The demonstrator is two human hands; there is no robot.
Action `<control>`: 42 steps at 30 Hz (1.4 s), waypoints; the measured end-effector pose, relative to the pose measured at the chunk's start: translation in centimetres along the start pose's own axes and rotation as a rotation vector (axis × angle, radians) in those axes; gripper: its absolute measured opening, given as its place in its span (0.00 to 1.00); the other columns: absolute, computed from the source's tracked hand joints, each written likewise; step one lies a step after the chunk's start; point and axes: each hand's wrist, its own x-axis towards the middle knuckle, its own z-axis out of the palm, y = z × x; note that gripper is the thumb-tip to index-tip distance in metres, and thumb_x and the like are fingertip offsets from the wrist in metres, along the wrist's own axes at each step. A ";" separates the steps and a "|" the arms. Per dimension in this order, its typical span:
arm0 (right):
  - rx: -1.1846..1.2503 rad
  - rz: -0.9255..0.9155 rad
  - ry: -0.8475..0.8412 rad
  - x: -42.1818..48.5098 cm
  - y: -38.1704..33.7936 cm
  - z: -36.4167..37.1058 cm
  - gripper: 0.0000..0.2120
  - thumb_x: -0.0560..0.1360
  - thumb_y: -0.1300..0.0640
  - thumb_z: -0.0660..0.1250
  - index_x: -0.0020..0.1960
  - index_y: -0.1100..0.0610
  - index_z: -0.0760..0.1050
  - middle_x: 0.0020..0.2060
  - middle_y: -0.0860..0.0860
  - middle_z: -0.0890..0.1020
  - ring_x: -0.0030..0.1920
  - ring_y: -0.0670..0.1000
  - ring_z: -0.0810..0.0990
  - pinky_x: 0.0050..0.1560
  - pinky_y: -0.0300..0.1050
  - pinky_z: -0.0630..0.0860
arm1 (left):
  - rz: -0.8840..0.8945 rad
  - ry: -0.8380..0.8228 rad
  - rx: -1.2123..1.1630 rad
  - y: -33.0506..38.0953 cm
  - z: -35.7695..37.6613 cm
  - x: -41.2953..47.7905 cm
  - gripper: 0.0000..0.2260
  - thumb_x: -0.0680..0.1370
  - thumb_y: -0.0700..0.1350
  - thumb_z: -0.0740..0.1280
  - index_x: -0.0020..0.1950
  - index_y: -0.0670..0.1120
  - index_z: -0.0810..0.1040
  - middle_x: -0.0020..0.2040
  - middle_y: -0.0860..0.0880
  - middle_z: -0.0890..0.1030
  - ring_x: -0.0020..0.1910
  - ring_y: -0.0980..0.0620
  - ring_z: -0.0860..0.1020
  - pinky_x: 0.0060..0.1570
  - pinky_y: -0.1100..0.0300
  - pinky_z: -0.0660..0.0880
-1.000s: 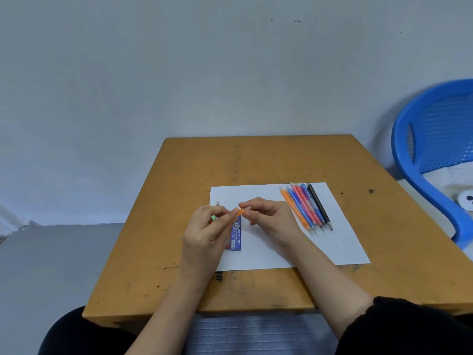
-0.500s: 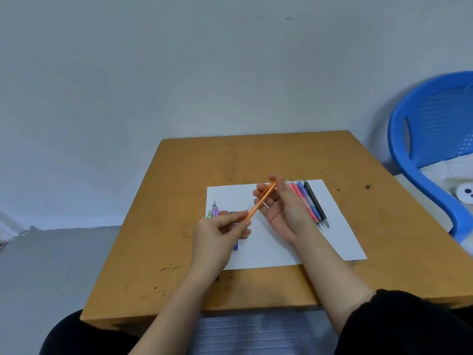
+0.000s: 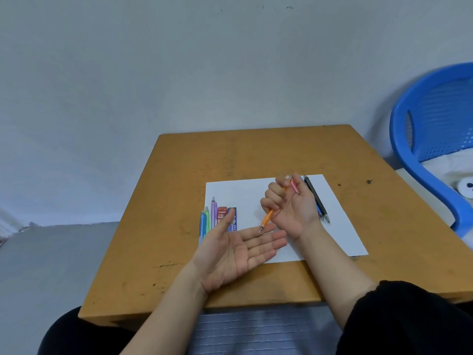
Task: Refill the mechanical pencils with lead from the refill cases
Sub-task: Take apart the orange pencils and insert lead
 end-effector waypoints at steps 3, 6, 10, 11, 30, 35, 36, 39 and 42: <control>-0.028 -0.002 0.044 -0.1 0.0 0.1 0.25 0.78 0.41 0.52 0.28 0.55 0.61 0.25 0.47 0.51 0.25 0.48 0.49 0.22 0.39 0.54 | -0.017 -0.036 0.033 0.1 -0.2 -0.1 0.37 0.71 0.60 0.68 0.65 0.30 0.72 0.68 0.32 0.71 0.66 0.36 0.72 0.64 0.47 0.71; -0.035 -0.021 0.068 -0.1 0.2 0.2 0.26 0.78 0.41 0.52 0.26 0.54 0.60 0.24 0.47 0.50 0.23 0.48 0.47 0.22 0.39 0.51 | -0.022 -0.060 0.079 -0.1 0.0 -0.2 0.40 0.67 0.57 0.76 0.66 0.30 0.71 0.68 0.31 0.70 0.67 0.36 0.71 0.66 0.47 0.70; -0.036 -0.068 0.092 -0.2 0.3 0.1 0.24 0.74 0.45 0.54 0.23 0.55 0.59 0.22 0.47 0.50 0.22 0.48 0.47 0.22 0.38 0.49 | -0.025 0.002 0.163 -0.3 -0.1 0.2 0.38 0.67 0.60 0.69 0.64 0.31 0.74 0.66 0.32 0.73 0.65 0.38 0.74 0.63 0.49 0.73; -0.045 -0.077 0.095 -0.2 0.3 0.2 0.23 0.73 0.45 0.55 0.23 0.55 0.59 0.22 0.47 0.49 0.22 0.48 0.47 0.22 0.38 0.49 | -0.024 0.015 0.169 -0.3 -0.2 0.3 0.37 0.67 0.60 0.68 0.64 0.31 0.74 0.65 0.32 0.73 0.64 0.38 0.75 0.62 0.49 0.73; -0.026 -0.123 0.169 -0.4 0.5 -0.1 0.21 0.73 0.49 0.54 0.23 0.55 0.59 0.20 0.47 0.51 0.22 0.46 0.47 0.21 0.36 0.48 | -0.036 0.026 0.203 -0.5 -0.6 0.5 0.36 0.72 0.63 0.63 0.65 0.32 0.73 0.65 0.31 0.73 0.65 0.38 0.74 0.64 0.50 0.72; 0.020 -0.115 0.179 -0.4 0.5 -0.2 0.20 0.70 0.48 0.57 0.23 0.55 0.59 0.18 0.48 0.54 0.23 0.46 0.47 0.22 0.36 0.48 | -0.026 0.018 0.211 -0.4 -0.6 0.4 0.37 0.70 0.62 0.65 0.65 0.32 0.73 0.66 0.31 0.73 0.65 0.37 0.74 0.64 0.50 0.72; 0.028 -0.108 0.181 -0.3 0.5 -0.2 0.21 0.71 0.47 0.57 0.23 0.55 0.59 0.18 0.48 0.54 0.23 0.46 0.47 0.22 0.36 0.49 | -0.024 0.019 0.212 -0.4 -0.5 0.4 0.38 0.69 0.62 0.66 0.65 0.31 0.73 0.65 0.31 0.73 0.65 0.37 0.74 0.64 0.50 0.72; 0.045 -0.087 0.192 -0.2 0.4 -0.3 0.25 0.77 0.47 0.53 0.23 0.55 0.59 0.17 0.48 0.56 0.23 0.46 0.47 0.21 0.37 0.49 | -0.024 0.025 0.212 -0.5 -0.4 0.4 0.38 0.68 0.61 0.67 0.64 0.31 0.73 0.65 0.30 0.73 0.64 0.37 0.75 0.62 0.50 0.73; 0.041 -0.083 0.189 -0.2 0.3 -0.4 0.26 0.78 0.47 0.52 0.23 0.55 0.59 0.17 0.48 0.57 0.23 0.46 0.47 0.20 0.37 0.49 | -0.030 0.029 0.207 -0.5 -0.4 0.3 0.37 0.71 0.62 0.64 0.64 0.31 0.73 0.65 0.31 0.73 0.64 0.37 0.75 0.63 0.50 0.73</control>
